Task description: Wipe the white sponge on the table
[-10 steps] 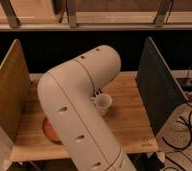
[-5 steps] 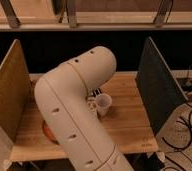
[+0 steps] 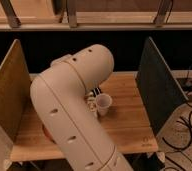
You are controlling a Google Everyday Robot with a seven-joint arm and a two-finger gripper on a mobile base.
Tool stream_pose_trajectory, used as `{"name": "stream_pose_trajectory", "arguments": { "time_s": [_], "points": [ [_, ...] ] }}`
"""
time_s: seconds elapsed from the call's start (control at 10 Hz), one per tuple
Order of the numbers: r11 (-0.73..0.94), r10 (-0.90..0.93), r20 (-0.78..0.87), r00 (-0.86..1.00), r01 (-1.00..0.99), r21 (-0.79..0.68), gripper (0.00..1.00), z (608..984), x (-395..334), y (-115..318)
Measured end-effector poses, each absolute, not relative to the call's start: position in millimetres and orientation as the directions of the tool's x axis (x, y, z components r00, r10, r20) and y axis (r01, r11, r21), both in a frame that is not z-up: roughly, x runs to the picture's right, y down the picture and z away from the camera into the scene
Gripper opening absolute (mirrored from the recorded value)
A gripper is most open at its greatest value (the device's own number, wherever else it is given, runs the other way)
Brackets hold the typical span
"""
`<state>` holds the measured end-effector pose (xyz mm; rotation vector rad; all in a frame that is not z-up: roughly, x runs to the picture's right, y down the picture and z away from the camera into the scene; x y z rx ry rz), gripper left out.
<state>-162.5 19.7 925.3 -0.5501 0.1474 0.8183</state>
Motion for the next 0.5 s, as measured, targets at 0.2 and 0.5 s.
{"name": "stream_pose_trajectory", "arguments": {
  "time_s": [0.2, 0.5],
  "points": [
    [0.523, 0.679, -0.338, 0.652, -0.752, -0.401, 0.67, 912.0, -147.2, 26.3],
    [0.487, 0.700, -0.352, 0.621, -0.776, -0.401, 0.80, 907.5, -134.0, 34.6]
  ]
}}
